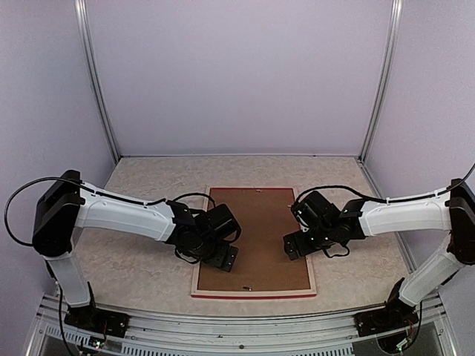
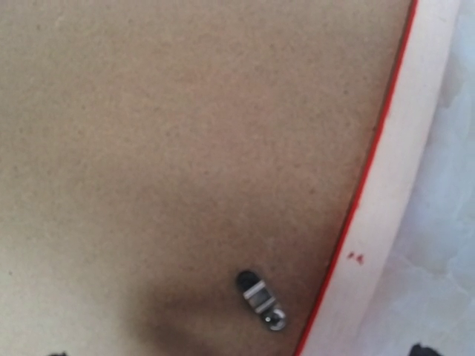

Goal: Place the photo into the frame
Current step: Press the fastener onto the backboard.

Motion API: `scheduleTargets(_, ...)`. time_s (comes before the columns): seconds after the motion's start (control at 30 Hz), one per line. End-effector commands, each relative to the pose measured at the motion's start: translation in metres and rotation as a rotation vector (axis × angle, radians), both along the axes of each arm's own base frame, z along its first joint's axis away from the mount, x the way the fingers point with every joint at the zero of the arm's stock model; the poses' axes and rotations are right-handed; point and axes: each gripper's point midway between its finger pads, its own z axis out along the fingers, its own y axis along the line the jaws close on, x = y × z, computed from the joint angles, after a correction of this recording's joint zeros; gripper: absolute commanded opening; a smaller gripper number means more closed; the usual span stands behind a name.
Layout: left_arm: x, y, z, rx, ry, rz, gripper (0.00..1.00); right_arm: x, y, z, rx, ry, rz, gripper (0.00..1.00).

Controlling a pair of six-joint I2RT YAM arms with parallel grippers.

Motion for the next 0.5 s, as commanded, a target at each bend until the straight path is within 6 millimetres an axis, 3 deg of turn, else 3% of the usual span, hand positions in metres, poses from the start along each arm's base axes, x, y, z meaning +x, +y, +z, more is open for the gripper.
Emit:
scheduleTargets(0.0,0.009,-0.007,-0.009,-0.003,-0.005,0.001,0.99,0.004,-0.007,0.008,0.007,-0.022,-0.032,0.99)
scheduleTargets(0.47,0.020,-0.013,0.002,-0.023,-0.046,-0.003,0.99,0.003,-0.011,0.009,0.006,-0.026,-0.051,0.99)
